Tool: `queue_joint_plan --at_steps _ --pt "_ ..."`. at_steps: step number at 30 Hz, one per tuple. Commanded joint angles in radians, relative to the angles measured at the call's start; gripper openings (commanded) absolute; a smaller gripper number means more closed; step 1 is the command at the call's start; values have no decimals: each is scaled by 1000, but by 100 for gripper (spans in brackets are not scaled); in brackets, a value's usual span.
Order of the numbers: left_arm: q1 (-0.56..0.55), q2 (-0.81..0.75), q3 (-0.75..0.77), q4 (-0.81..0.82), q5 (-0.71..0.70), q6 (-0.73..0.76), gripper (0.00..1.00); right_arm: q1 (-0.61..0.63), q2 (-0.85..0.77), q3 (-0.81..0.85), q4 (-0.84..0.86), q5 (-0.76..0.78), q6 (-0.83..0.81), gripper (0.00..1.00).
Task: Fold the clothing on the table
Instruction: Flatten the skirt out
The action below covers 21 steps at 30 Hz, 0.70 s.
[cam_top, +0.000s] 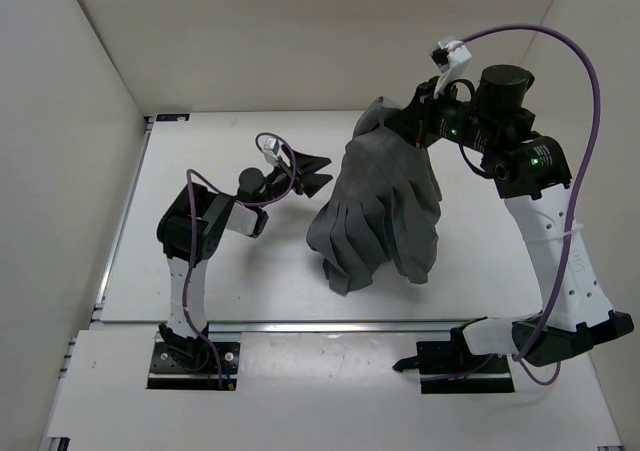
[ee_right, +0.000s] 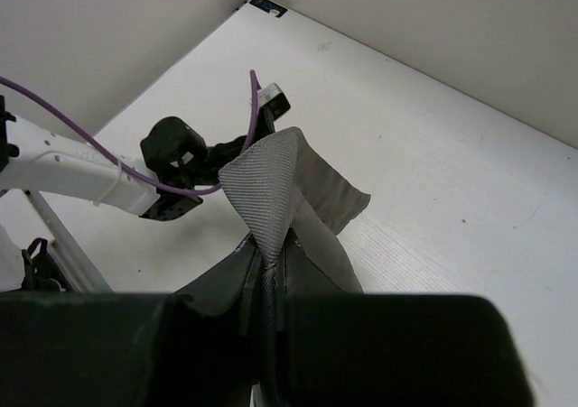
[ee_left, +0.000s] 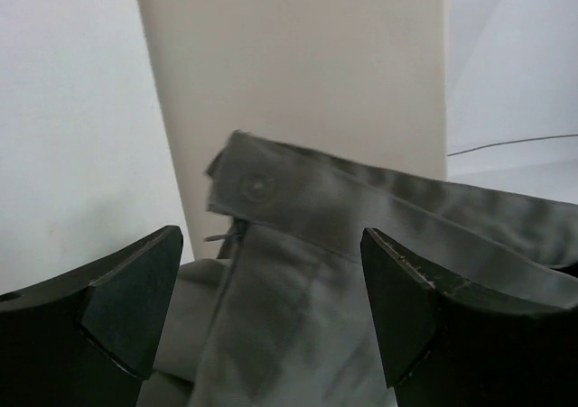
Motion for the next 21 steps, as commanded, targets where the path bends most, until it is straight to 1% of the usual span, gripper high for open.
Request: queue_joint_plan --at_steps 1,4,8,15,16,17,18,19,21 --pt "10 -104 21 545 -9 -21 91 -1 -20 9 75 4 9 0" --pt "-22 -90 60 544 -24 -37 92 6 -17 -13 84 0 14 0" --pt "-49 -52 130 541 -11 -76 91 9 -20 -13 84 1 17 0" --pt "-77 -45 127 538 11 -46 89 -1 -24 -19 99 -14 26 0" --pt "-79 -45 121 534 12 -41 83 -10 -32 -22 101 -19 29 0" --pt "-82 -45 118 536 12 -37 71 -13 -27 -30 101 -17 29 0" --pt "-80 -48 118 534 14 -37 65 -11 -29 -24 103 -22 34 0" --pt "-85 -38 118 528 20 -31 52 -14 -27 -22 100 -23 31 0" --pt "-80 -35 122 528 19 -27 20 -10 -29 -26 101 -23 28 0"
